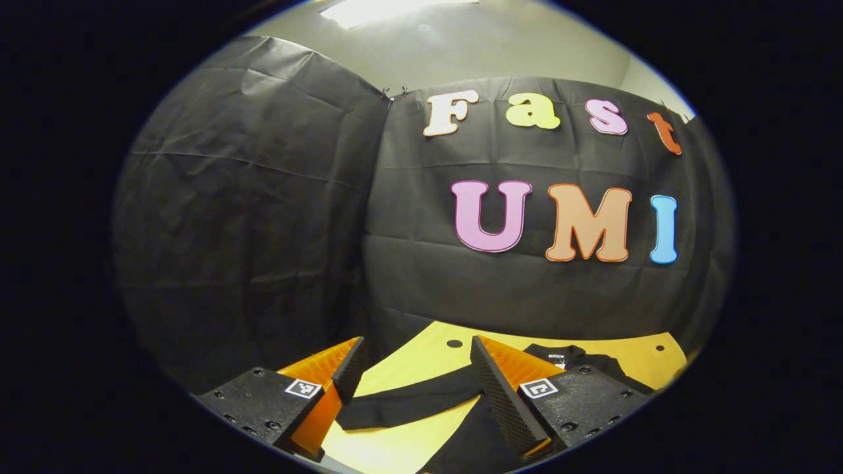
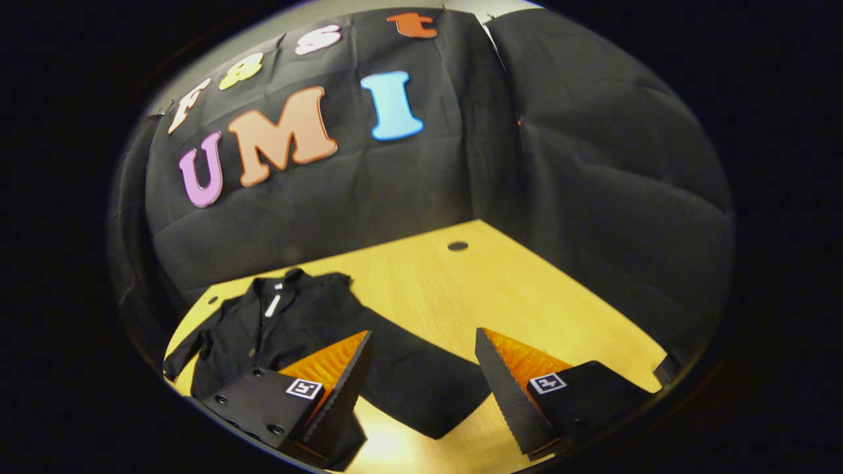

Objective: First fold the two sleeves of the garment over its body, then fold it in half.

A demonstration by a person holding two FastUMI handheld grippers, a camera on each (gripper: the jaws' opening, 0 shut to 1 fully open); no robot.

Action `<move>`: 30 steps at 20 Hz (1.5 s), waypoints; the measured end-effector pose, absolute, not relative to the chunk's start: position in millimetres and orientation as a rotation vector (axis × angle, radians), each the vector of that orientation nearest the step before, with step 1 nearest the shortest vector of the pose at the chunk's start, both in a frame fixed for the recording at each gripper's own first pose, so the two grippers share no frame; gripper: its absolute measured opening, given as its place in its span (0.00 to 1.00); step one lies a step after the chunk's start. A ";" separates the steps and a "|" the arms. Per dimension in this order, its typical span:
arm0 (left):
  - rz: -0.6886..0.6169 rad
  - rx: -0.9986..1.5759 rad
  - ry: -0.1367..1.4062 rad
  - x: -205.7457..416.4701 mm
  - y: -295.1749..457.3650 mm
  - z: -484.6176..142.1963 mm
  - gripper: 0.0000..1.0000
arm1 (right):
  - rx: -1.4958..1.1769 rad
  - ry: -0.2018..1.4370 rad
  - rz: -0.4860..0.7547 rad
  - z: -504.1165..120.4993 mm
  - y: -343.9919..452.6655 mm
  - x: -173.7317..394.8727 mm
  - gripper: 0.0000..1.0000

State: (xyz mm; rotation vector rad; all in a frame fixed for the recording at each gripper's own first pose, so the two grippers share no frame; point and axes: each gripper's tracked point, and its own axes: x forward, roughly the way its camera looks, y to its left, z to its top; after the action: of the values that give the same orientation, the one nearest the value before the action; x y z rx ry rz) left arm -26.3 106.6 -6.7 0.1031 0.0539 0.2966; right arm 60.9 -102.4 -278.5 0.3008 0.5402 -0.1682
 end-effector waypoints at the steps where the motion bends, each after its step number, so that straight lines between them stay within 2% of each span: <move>1: 0.304 0.103 0.063 -27.5 107.1 -10.0 0.92 | 0.304 0.566 -0.166 -287.8 -101.3 66.0 0.98; 2: 0.310 0.102 0.069 -29.5 107.3 -12.5 0.93 | 0.307 0.590 -0.163 -295.3 -102.0 68.9 0.98; 3: 0.310 0.098 0.071 -31.1 104.7 -13.6 0.92 | 0.301 0.608 -0.158 -304.6 -102.8 70.0 0.93; 6: 0.307 0.099 0.084 -35.5 98.5 -20.5 0.92 | 0.255 0.669 -0.149 -333.3 -108.0 65.4 0.98; 10: 0.312 0.116 0.106 -36.0 96.6 -26.8 0.93 | 0.211 0.732 -0.140 -358.2 -107.3 65.5 0.98; 11: 0.315 0.119 0.108 -36.4 95.9 -27.0 0.93 | 0.206 0.750 -0.138 -363.8 -107.2 65.2 0.93; 12: 0.319 0.120 0.108 -37.3 97.1 -27.1 0.92 | 0.208 0.766 -0.138 -369.7 -106.6 64.9 0.93; 13: 0.317 0.119 0.107 -36.0 95.0 -26.3 0.93 | 0.211 0.795 -0.141 -376.7 -107.7 60.6 0.98; 14: 0.312 0.119 0.107 -37.2 91.9 -26.6 0.92 | 0.205 0.772 -0.147 -378.9 -110.2 64.4 0.94; 16: 0.308 0.121 0.107 -36.5 89.3 -28.5 0.92 | 0.173 0.767 -0.143 -382.2 -110.1 63.3 0.97; 17: 0.305 0.120 0.110 -35.9 87.0 -29.3 0.92 | 0.144 0.758 -0.136 -384.1 -107.9 62.9 0.94; 19: 0.302 0.116 0.123 -36.2 85.0 -35.0 0.92 | 0.137 0.750 -0.136 -384.9 -107.3 62.3 0.98; 21: 0.299 0.106 0.130 -36.8 83.4 -36.9 0.93 | 0.155 0.744 -0.143 -383.9 -108.1 63.3 0.94; 22: 0.294 0.100 0.132 -37.9 82.7 -38.2 0.92 | 0.148 0.742 -0.144 -385.1 -108.0 62.4 0.98; 23: 0.293 0.095 0.135 -37.7 82.3 -39.5 0.93 | 0.143 0.740 -0.145 -384.7 -107.5 62.1 0.94; 25: 0.292 0.082 0.140 -38.4 85.0 -41.6 0.93 | 0.142 0.739 -0.122 -383.9 -102.4 63.5 0.95; 26: 0.289 0.072 0.140 -38.8 85.0 -42.7 0.93 | 0.127 0.736 -0.102 -384.0 -98.0 64.5 0.83; 30: 0.278 0.049 0.151 -38.7 84.5 -47.7 0.89 | 0.118 0.732 -0.068 -384.1 -84.9 67.7 0.49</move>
State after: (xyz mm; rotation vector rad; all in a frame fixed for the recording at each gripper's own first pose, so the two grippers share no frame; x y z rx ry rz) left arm -38.7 84.5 -47.7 0.0494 0.1507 0.2775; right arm 67.7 -84.9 -384.1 0.1180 0.7317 -0.0680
